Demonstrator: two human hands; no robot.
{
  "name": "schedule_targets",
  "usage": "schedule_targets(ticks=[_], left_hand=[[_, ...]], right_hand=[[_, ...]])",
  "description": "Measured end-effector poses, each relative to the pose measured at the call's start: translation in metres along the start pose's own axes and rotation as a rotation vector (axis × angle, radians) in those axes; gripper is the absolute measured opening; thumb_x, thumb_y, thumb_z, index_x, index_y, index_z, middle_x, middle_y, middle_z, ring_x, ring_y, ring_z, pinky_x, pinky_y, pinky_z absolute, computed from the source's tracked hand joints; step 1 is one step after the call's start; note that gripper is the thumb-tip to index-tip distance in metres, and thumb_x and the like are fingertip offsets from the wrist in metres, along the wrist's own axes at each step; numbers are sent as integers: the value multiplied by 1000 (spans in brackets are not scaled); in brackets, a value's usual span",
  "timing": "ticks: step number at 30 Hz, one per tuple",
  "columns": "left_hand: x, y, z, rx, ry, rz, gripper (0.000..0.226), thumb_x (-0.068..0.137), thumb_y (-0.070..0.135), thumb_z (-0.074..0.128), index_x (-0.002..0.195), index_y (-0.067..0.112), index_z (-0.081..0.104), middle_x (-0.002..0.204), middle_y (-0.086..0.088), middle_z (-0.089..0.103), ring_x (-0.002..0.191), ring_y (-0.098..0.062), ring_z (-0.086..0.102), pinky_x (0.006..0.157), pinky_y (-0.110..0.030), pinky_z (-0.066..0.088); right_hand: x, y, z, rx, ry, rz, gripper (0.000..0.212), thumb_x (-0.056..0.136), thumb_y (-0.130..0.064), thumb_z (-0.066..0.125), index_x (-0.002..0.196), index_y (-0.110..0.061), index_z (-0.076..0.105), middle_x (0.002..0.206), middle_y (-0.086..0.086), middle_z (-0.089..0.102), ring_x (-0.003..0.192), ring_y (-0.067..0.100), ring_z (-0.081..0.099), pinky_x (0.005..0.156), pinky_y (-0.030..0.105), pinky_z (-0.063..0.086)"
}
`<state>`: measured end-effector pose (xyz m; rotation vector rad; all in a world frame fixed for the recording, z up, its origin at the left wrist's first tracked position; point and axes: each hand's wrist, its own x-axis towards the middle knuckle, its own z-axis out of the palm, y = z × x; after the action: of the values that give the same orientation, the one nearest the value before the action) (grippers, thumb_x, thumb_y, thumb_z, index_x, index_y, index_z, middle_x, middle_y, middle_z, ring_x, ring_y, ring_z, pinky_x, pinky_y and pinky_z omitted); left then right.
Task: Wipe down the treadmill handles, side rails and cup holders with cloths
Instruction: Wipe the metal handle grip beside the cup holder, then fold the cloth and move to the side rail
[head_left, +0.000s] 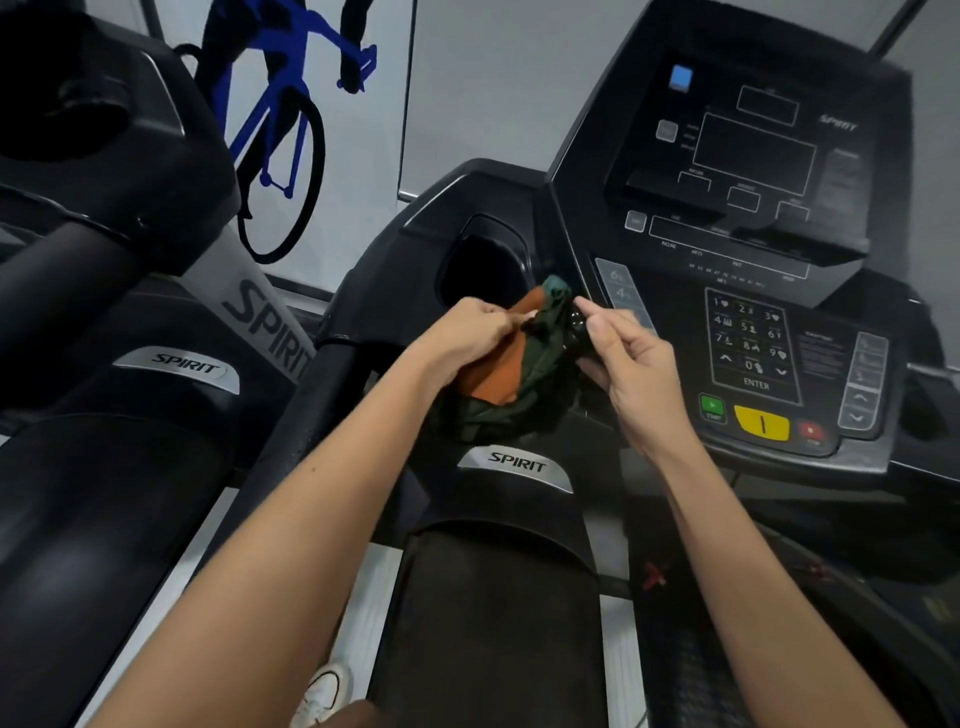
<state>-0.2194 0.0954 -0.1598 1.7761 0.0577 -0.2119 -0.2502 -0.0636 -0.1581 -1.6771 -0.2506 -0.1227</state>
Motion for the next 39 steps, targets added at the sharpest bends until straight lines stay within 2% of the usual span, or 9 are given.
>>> schedule_targets(ticks=[5,8,11,13,15,17,19,25,39], left_hand=[[-7,-32,-18,96,-55,-64,31,94,21,49,66,18,61,61,4,61,58,-10,55,54,-22,44],[-14,-42,-28,138,-41,-39,37,92,33,55,59,17,59,48,11,59,49,-4,53,52,-18,41],[-22,-41,-27,96,20,24,38,89,37,58,76,3,66,62,2,62,58,-10,56,60,-21,42],[-28,-29,-17,25,38,147,30,89,32,60,70,9,64,59,10,60,56,-3,54,58,-16,41],[-34,-15,1,69,19,269,12,87,30,63,92,20,69,76,11,64,71,1,57,68,-14,44],[-35,-14,15,230,66,353,48,82,38,68,127,26,56,109,4,58,102,-9,54,92,-24,42],[-38,-27,17,322,142,436,64,79,42,69,137,31,44,122,3,50,114,-19,48,100,-34,38],[-53,-72,-2,356,198,507,68,77,37,72,138,34,41,123,15,45,119,-11,45,103,-25,34],[-71,-91,-21,528,182,403,73,79,37,70,143,26,35,130,3,50,118,-15,48,99,-27,39]], right_hand=[[1,-4,-6,-41,-33,7,24,95,-16,46,112,-27,59,100,-11,60,95,0,61,83,17,52],[2,-5,-7,-23,-36,13,26,95,-14,46,117,-24,56,102,-8,60,90,-5,62,77,12,50],[2,-4,-7,-2,-31,11,25,95,-13,46,114,-25,58,101,-7,60,88,-4,62,78,13,51],[2,-3,-6,11,-19,8,25,95,-12,47,114,-24,58,100,-8,59,89,-1,62,82,17,52],[3,-1,-5,-13,-13,-14,24,95,-11,46,112,-19,61,98,-9,61,93,3,60,87,24,52],[4,0,-6,-52,-19,-42,25,96,-9,44,103,-18,66,94,-12,64,98,12,60,92,34,49],[3,-1,-6,-45,-31,-25,24,97,-10,44,104,-18,66,99,-8,64,103,18,60,95,38,49],[0,-2,-5,-35,-34,6,24,95,-19,46,115,-27,58,100,-12,58,95,0,59,86,19,51],[-9,-4,8,-36,67,23,24,97,-22,43,116,-25,57,109,-4,58,108,13,55,101,37,46]])
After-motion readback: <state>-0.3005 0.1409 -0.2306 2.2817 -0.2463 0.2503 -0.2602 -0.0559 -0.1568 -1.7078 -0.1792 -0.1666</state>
